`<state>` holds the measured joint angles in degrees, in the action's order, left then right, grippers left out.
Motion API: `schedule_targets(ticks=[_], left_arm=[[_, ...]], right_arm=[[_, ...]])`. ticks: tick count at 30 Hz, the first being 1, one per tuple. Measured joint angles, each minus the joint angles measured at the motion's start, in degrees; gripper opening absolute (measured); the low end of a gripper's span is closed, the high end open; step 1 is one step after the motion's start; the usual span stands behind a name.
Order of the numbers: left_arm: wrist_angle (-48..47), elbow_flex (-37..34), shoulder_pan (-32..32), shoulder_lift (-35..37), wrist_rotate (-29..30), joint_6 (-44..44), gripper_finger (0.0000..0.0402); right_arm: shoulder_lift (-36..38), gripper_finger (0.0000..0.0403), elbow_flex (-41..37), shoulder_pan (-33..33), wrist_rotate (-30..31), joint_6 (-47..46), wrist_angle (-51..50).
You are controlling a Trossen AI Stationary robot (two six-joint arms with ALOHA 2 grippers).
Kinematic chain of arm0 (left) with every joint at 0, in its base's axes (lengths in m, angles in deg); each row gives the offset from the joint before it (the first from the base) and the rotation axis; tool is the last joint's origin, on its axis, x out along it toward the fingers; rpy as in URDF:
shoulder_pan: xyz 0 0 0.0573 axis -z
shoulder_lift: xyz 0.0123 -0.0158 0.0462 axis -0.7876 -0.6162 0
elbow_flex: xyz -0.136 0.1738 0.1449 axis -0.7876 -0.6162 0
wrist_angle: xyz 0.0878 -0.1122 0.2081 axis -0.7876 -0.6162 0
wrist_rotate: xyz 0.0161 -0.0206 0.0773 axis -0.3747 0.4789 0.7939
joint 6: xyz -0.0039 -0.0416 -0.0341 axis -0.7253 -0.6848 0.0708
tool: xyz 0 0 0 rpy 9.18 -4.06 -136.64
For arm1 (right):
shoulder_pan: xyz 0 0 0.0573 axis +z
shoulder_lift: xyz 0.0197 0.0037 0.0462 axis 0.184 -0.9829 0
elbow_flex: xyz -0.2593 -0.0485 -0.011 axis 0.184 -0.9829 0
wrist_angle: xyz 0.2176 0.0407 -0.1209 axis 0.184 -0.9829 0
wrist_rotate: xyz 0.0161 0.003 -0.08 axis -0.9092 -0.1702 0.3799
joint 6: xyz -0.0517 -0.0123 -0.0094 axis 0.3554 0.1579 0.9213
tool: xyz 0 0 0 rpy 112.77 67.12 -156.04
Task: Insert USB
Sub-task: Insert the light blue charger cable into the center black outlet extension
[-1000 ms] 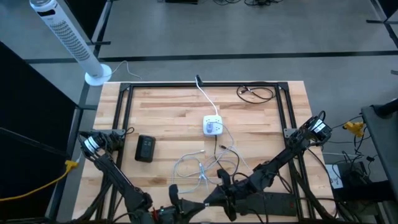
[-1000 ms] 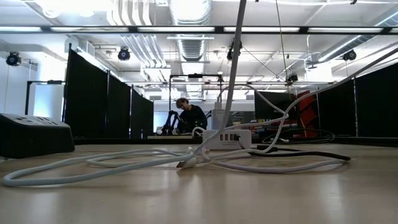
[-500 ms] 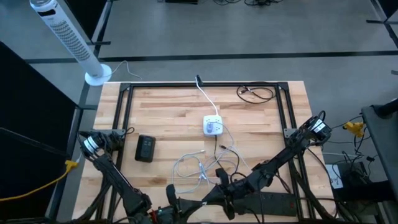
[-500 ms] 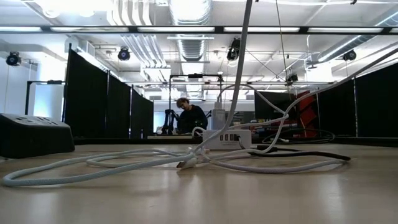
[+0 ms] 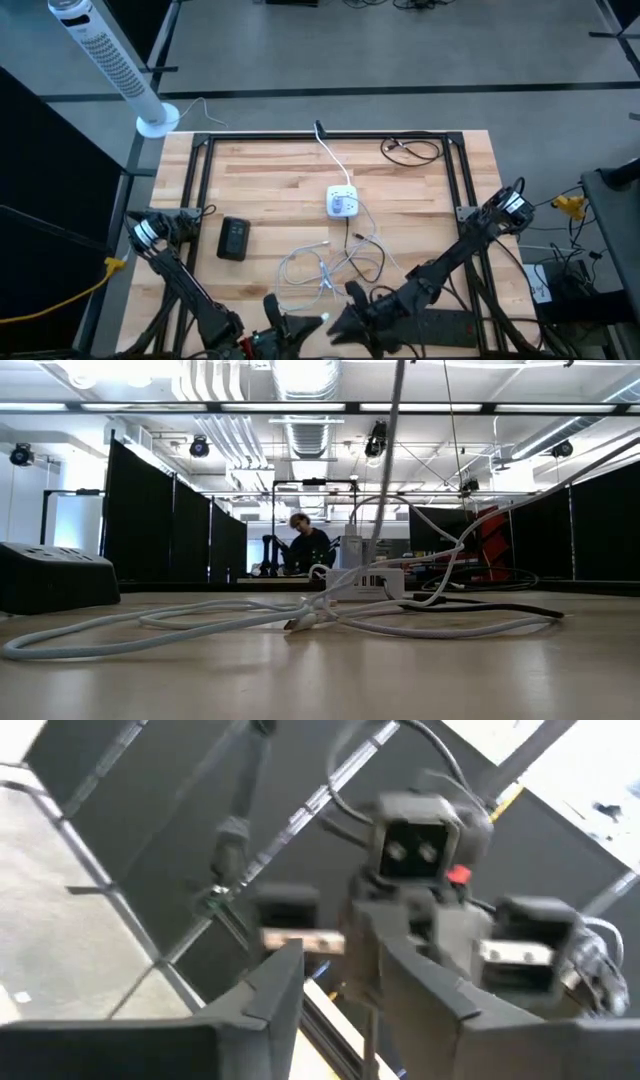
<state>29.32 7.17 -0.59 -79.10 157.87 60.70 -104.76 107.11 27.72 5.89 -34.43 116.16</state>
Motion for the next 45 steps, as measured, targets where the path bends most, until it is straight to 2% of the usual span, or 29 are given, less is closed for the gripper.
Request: schedule_targets(ticks=[6, 11, 17, 19, 27, 32, 37, 45], left_arm=[[-0.5, 0.0, 0.7, 0.0, -1.3, -0.2, 0.0002], [-0.7, 0.0, 1.5, 0.0, -2.0, -0.2, 0.0002], [-1.2, 0.0, 2.6, 0.0, -4.6, -0.2, 0.0002], [-1.5, 0.0, 2.5, 0.0, -6.6, -0.2, 0.0002], [-1.5, 0.0, 2.4, 0.0, -7.6, -0.4, 0.0002], [-1.5, 0.0, 2.4, 0.0, -4.6, -0.6, 0.0002], [-1.5, 0.1, 2.4, 0.0, -4.1, -0.8, 0.0002], [-2.1, 0.1, 2.4, 0.0, -2.7, -1.7, 0.0002]], right_arm=[[0.0, 0.0145, 0.0, -0.4, 1.7, 2.3, -1.1], [0.0, 0.0147, 0.0, -0.2, 2.4, 2.5, -0.5], [0.0, 0.0157, 0.0, -0.4, 6.8, 1.1, 1.3], [0.0, 0.0162, 0.0, -0.7, 6.5, -0.9, 1.1], [-1.1, 0.0175, 0.0, -2.1, 2.1, -4.7, 0.7], [-2.0, 0.0166, 0.0, -2.2, 2.1, -4.6, 0.8], [-2.0, 0.0148, 0.0, -2.2, 2.1, -4.7, 1.2], [-2.1, 0.0086, 0.0, -2.2, 2.0, -6.5, 2.8]])
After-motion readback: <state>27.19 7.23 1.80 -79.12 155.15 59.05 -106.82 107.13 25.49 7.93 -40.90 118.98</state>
